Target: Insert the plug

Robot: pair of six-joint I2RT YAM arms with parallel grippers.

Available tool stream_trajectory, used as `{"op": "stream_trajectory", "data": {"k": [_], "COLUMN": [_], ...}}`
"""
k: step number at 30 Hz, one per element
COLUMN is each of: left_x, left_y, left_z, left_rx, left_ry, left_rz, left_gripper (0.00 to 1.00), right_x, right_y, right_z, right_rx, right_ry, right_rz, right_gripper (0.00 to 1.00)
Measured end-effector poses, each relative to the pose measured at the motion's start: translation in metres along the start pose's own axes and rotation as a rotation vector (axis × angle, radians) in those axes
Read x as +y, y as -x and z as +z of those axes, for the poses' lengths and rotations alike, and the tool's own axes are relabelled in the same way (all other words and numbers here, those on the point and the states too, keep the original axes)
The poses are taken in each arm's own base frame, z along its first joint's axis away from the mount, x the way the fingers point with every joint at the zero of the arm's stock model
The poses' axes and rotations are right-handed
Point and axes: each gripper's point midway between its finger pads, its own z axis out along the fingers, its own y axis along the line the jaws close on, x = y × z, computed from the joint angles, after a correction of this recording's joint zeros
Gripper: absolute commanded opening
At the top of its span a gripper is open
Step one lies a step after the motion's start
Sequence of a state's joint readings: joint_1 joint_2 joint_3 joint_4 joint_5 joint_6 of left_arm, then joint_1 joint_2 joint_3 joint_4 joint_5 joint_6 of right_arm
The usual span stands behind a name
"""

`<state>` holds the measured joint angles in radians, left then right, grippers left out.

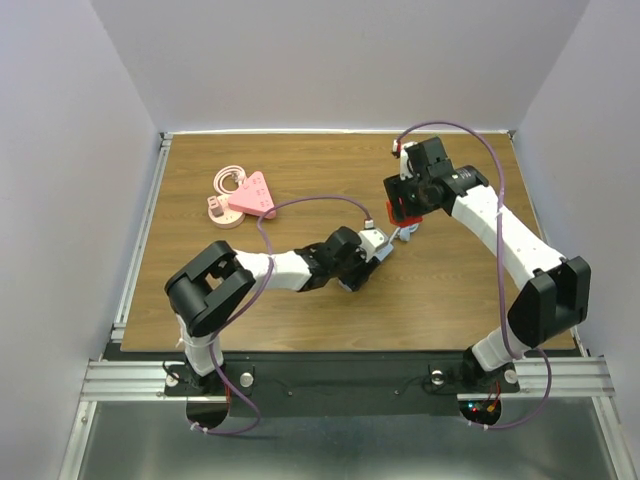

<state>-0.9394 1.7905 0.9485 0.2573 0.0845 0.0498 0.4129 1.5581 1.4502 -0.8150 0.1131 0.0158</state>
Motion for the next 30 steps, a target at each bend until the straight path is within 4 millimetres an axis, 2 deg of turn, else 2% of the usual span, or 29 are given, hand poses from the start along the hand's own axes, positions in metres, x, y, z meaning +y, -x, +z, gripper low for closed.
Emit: {"op": "stream_trajectory", "data": {"k": [1, 2, 4, 7, 10, 14, 17, 22, 25, 30], "left_x": [0.0, 0.001, 0.003, 0.007, 0.017, 0.038, 0.053, 0.077, 0.08, 0.075], "left_y": [0.001, -0.001, -0.011, -0.014, 0.001, 0.025, 0.028, 0.029, 0.036, 0.044], "left_z": [-0.001, -0.003, -0.012, -0.028, -0.042, -0.06, -0.072, -0.089, -0.095, -0.099], "left_rx": [-0.005, -0.009, 0.001, -0.015, -0.078, -0.181, -0.219, -0.267, -0.295, -0.323], "left_ry": [0.003, 0.008, 0.013, 0.009, 0.007, 0.016, 0.028, 0.051, 0.044, 0.014], "left_rz": [-0.007, -0.015, -0.038, -0.073, -0.124, -0.205, -0.266, -0.373, -0.392, -0.387], "left_gripper": [0.76, 0.87, 0.97, 0.98, 0.98, 0.98, 0.98, 0.98, 0.98, 0.99], "right_x": [0.003, 0.008, 0.018, 0.039, 0.064, 0.086, 0.091, 0.089, 0.088, 0.092], "right_y": [-0.003, -0.009, -0.02, -0.035, -0.044, -0.056, -0.065, -0.074, -0.074, -0.071], "right_z": [0.0, 0.001, 0.002, -0.001, -0.008, -0.012, -0.006, 0.016, 0.027, 0.032], "right_rx": [0.006, 0.021, 0.052, 0.101, 0.133, 0.181, 0.225, 0.316, 0.346, 0.358], "right_ry": [0.018, 0.051, 0.111, 0.216, 0.289, 0.331, 0.335, 0.3, 0.276, 0.271], "right_rz": [-0.007, -0.022, -0.043, -0.082, -0.137, -0.206, -0.228, -0.256, -0.272, -0.293], "right_gripper": [0.01, 0.0, 0.0, 0.0, 0.0, 0.01, 0.0, 0.01, 0.0, 0.01]}}
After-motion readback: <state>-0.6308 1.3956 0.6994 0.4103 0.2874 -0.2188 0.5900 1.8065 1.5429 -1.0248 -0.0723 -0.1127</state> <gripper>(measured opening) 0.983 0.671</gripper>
